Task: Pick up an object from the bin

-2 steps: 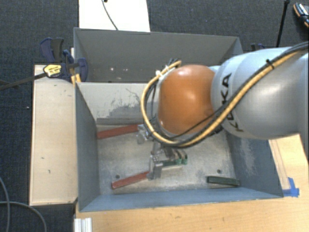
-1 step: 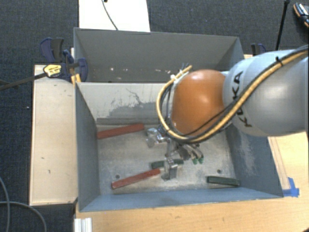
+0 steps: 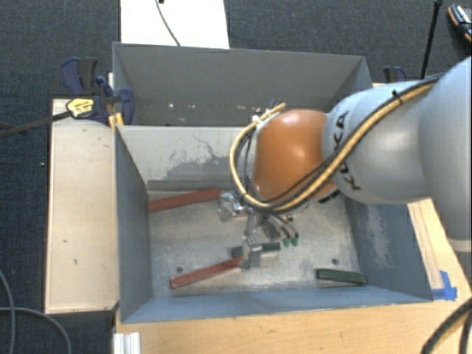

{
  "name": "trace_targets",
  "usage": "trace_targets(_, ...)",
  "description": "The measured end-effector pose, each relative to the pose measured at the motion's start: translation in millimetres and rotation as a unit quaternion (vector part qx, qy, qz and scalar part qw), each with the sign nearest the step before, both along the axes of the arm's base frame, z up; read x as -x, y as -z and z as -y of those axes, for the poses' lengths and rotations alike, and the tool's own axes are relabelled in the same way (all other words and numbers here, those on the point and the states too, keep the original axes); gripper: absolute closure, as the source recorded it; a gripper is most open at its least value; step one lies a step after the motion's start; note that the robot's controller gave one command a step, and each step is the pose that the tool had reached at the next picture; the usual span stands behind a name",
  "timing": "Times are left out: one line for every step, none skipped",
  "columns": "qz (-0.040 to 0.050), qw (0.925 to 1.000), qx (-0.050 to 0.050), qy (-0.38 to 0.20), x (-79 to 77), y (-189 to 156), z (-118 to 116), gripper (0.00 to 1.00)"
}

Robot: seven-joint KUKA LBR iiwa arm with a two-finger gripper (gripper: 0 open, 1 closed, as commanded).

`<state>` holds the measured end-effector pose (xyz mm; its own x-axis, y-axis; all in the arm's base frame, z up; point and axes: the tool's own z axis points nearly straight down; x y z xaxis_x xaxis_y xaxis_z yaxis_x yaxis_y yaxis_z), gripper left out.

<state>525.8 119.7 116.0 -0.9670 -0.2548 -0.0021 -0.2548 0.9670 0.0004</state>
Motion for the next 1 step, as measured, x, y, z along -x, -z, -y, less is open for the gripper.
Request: trace_targets(-0.0026,0.9994,0.0,-0.035,4.7,48.4,3.3,0.0)
